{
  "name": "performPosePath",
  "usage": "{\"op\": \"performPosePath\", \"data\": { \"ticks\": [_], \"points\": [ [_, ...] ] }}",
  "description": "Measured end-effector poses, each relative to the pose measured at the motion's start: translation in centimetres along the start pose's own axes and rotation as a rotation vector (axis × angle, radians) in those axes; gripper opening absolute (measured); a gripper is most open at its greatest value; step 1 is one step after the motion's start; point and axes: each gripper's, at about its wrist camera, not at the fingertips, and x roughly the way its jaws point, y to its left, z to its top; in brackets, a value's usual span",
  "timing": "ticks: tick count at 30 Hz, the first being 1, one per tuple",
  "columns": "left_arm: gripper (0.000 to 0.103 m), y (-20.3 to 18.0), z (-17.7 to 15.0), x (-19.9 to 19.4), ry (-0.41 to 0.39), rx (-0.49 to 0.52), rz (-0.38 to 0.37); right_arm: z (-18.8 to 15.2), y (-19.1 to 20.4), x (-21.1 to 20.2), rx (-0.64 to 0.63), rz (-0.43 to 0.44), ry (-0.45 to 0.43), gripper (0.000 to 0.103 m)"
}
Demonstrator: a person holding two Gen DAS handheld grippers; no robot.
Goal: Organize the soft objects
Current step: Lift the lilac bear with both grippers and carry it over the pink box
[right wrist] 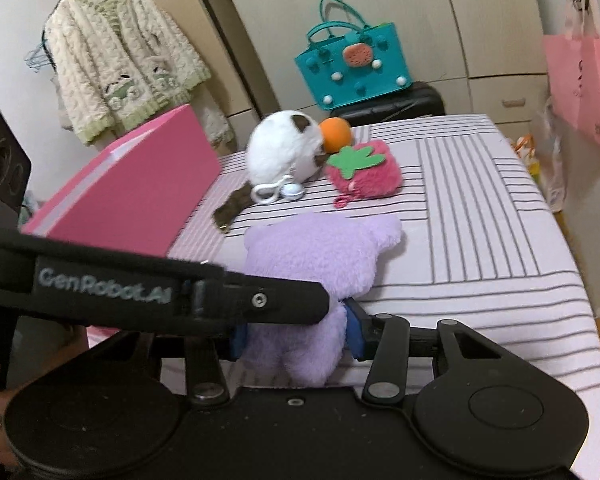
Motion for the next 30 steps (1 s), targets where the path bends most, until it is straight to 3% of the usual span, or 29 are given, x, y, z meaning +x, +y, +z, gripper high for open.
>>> {"op": "performPosePath", "data": {
  "ticks": [18,30],
  "points": [
    [0.045,0.9,-1.5,-10.4,0.093,0.051,-0.02,0.8,7.3,-4.3,-0.15,0.195,0.141,0.053],
    [0.045,2.6,-1.4,-18.4,0.05,0.04,0.004,3.4,13.8,-5.6,-0.267,0.301,0.19,0.053]
  ]
}}
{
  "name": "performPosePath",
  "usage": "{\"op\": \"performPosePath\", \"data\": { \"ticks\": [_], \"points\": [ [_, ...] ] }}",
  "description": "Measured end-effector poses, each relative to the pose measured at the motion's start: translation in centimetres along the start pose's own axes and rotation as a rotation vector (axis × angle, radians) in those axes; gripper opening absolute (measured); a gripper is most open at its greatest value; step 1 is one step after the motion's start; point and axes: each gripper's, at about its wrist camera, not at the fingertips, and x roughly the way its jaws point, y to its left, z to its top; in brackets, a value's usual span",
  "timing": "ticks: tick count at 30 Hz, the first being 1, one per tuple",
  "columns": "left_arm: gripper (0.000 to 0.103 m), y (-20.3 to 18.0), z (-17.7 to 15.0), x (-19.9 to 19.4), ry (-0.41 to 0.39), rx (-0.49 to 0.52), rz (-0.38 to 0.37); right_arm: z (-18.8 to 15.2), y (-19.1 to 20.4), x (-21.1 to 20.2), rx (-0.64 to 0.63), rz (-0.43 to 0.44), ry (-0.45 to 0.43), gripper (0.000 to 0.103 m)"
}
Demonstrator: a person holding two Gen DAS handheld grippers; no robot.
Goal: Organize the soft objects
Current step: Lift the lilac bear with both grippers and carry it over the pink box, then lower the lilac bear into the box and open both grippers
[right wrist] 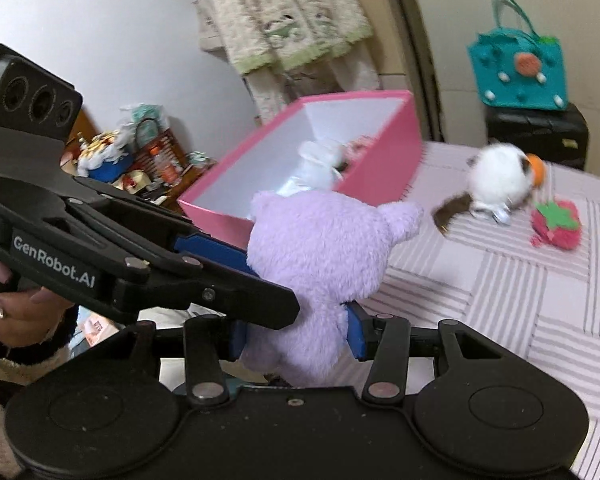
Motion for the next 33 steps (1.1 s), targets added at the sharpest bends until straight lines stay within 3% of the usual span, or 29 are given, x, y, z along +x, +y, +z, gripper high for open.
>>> {"op": "performPosePath", "data": {
  "ticks": [11,17,25,33],
  "points": [
    [0.045,4.6,0.2,-5.3,-0.138,-0.039,0.032,4.8,4.6,2.8,-0.126,0.017,-0.025,0.053],
    [0.045,7.4,1.3,-6.3,-0.169,-0.062,0.056,7.3,5.5,5.6,-0.154,0.024,-0.022,0.053],
    [0.046,12.6,5.9,-4.3,-0.195,-0.133,0.064,11.8,4.3,10.5,-0.15,-0.047,-0.057,0.053],
    [0.047,16.5,10.4,0.4,-0.153,-0.165,0.115,14.6,1.4,15.5,-0.1,-0.142,-0.018,0.053]
  ]
}}
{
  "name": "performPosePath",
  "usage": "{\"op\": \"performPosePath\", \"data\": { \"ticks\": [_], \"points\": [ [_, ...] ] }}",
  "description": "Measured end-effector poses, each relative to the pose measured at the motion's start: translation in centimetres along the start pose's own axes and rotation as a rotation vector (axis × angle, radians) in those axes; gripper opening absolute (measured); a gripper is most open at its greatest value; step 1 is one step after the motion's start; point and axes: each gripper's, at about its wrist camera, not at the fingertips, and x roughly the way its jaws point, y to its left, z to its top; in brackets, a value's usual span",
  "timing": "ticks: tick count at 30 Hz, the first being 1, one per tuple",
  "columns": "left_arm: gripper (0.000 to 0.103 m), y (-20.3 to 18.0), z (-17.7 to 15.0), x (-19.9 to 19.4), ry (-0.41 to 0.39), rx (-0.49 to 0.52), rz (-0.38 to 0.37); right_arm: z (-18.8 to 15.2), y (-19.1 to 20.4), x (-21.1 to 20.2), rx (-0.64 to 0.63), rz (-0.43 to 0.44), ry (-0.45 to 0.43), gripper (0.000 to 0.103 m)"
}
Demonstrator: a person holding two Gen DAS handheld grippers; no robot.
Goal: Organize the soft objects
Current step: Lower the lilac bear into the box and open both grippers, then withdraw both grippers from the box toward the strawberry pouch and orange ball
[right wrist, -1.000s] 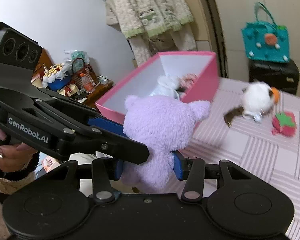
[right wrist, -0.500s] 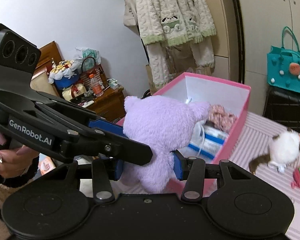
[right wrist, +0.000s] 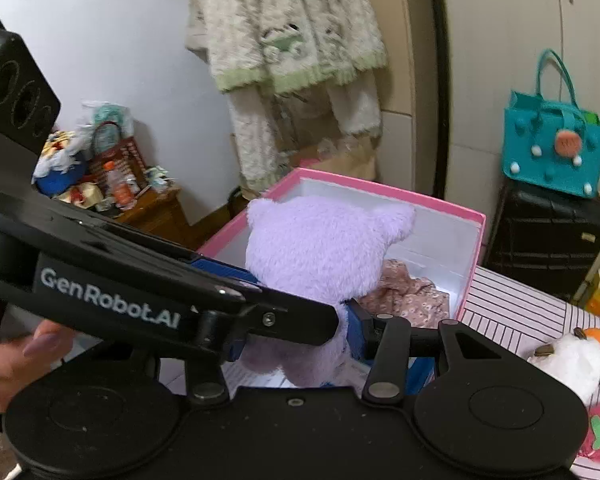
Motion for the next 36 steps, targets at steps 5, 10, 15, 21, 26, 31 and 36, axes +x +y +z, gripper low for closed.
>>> {"op": "performPosePath", "data": {
  "ticks": [5,10,15,21,26,31,36],
  "points": [
    [0.047,1.4,1.5,3.3,0.043,-0.028,0.012,0.7,-1.9,2.8,0.075,-0.033,0.054,0.053],
    [0.048,2.2,2.3,5.4,0.093,-0.048,0.018,0.9,-2.8,4.5,0.102,-0.039,0.113,0.054],
    [0.045,3.0,3.0,6.4,0.111,-0.078,0.0,1.4,-2.2,5.2,-0.007,-0.13,0.134,0.06],
    [0.038,3.3,2.7,7.5,0.141,-0.097,-0.01,0.9,-1.9,3.9,-0.091,-0.196,0.117,0.06],
    [0.038,3.2,2.2,8.2,0.165,-0.094,0.019,0.0,-1.4,2.5,-0.139,-0.181,0.101,0.061],
    [0.041,1.9,1.6,6.3,0.108,-0.03,0.058,-1.0,-1.3,0.2,-0.11,-0.123,0.075,0.061],
    [0.044,-0.1,1.0,2.9,0.057,0.107,0.127,-1.5,-1.2,-1.9,-0.075,-0.069,0.056,0.061]
  ]
}}
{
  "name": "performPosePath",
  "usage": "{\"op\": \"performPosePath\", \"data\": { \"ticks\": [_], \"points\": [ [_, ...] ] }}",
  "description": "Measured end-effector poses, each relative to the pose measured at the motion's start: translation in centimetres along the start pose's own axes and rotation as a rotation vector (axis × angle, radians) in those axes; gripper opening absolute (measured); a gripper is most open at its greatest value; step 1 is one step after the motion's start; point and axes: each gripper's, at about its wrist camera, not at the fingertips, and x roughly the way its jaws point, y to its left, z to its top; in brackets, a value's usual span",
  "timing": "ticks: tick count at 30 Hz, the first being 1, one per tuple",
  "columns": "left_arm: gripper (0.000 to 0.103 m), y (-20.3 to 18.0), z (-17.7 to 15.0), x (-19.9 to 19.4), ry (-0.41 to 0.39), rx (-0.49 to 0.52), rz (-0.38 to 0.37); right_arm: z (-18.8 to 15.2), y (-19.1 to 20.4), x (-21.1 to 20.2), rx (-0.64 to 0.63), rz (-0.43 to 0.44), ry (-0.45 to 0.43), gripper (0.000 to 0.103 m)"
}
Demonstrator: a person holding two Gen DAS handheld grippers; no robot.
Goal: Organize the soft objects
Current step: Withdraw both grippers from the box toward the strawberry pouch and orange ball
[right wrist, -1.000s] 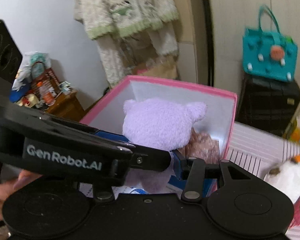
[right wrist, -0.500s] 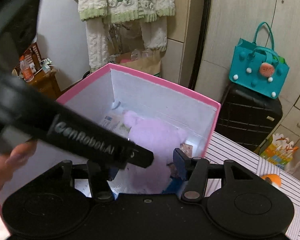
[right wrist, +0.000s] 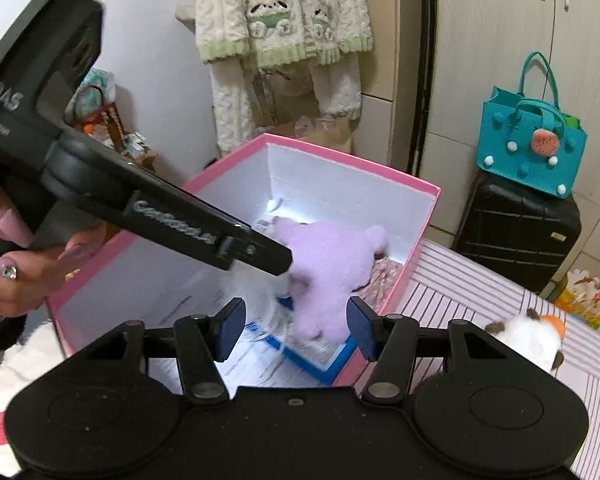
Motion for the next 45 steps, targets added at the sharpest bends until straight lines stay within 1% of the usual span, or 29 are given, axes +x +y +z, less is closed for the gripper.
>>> {"op": "performPosePath", "data": {
  "ticks": [7,18,23,32,36,41,45],
  "points": [
    [0.048,-1.2,-1.6,-4.2,-0.023,0.076,0.045,-0.4,0.7,-3.1,0.014,0.055,-0.021,0.061],
    [0.053,-4.2,-4.3,-10.2,-0.072,0.161,0.107,-1.2,2.3,-8.3,-0.035,0.086,-0.06,0.061],
    [0.055,-5.8,-5.7,-11.9,-0.053,0.199,0.08,-1.9,2.6,-10.0,-0.053,0.1,-0.058,0.061],
    [0.06,-8.3,-7.9,-14.1,-0.061,0.271,0.092,-3.7,2.9,-13.6,-0.071,0.102,-0.068,0.062],
    [0.061,-9.2,-8.7,-14.5,-0.052,0.289,0.081,-4.8,2.4,-15.2,-0.061,0.091,-0.078,0.063],
    [0.061,-10.7,-9.9,-14.3,-0.027,0.329,0.06,-6.5,1.5,-16.7,-0.041,0.103,-0.096,0.064],
    [0.061,-12.3,-10.6,-14.0,-0.004,0.369,0.036,-7.8,0.5,-17.3,-0.024,0.076,-0.093,0.065]
  ]
}}
